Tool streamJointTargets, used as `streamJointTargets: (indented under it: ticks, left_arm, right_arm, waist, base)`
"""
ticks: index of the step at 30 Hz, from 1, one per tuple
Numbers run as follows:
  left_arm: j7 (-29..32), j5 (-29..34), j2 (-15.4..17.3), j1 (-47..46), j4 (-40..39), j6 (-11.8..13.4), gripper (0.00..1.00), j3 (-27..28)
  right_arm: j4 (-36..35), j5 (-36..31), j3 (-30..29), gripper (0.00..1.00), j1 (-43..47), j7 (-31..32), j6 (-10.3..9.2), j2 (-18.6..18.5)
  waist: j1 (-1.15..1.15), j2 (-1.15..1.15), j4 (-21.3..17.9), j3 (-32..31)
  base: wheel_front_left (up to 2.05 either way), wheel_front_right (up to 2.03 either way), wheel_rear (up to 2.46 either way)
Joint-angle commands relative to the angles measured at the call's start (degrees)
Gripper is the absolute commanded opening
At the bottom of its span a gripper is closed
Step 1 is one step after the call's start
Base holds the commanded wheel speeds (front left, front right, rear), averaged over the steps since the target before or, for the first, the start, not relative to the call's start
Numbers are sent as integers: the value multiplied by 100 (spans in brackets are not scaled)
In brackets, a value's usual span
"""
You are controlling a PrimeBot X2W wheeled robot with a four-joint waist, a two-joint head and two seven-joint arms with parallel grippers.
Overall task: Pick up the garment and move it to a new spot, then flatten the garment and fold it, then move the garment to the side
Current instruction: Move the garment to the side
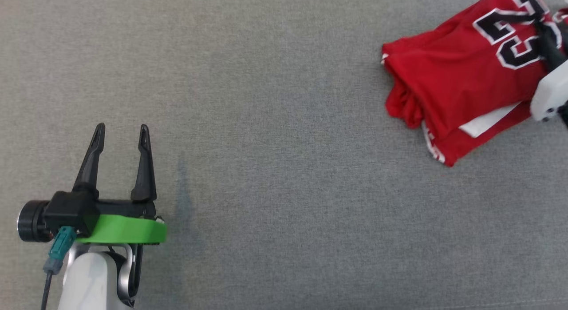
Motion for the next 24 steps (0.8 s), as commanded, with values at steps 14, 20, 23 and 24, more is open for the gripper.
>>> streamJointTargets:
  ticks: [14,20,23,24]
  left_arm:
    - [135,256,464,-672,-469,-35,100,-176]
    - [288,236,564,-665,-745,-14,100,-170]
    - [322,239,554,-635,-838,14,100,-210]
    - [331,239,554,-632,-841,20,100,-218]
  right_arm:
    - [455,692,-279,0,-980,62,-11,-1599]
    - [920,825,-139,0,-1318,111,-11,-1834]
    - [1235,764,-75,100,-1509,11,-11,-1725]
    - [1316,735,-67,100,-1565,-65,-11,-1701]
  waist:
    - [-1,0,-1108,1430]
    - [-1,0,-1147,1466]
    - [-1,0,-1125,1485]
    - [-1,0,-1111,1481]
  base:
    - [0,0,0]
    - [0,0,0]
    - [0,0,0]
    - [0,0,0]
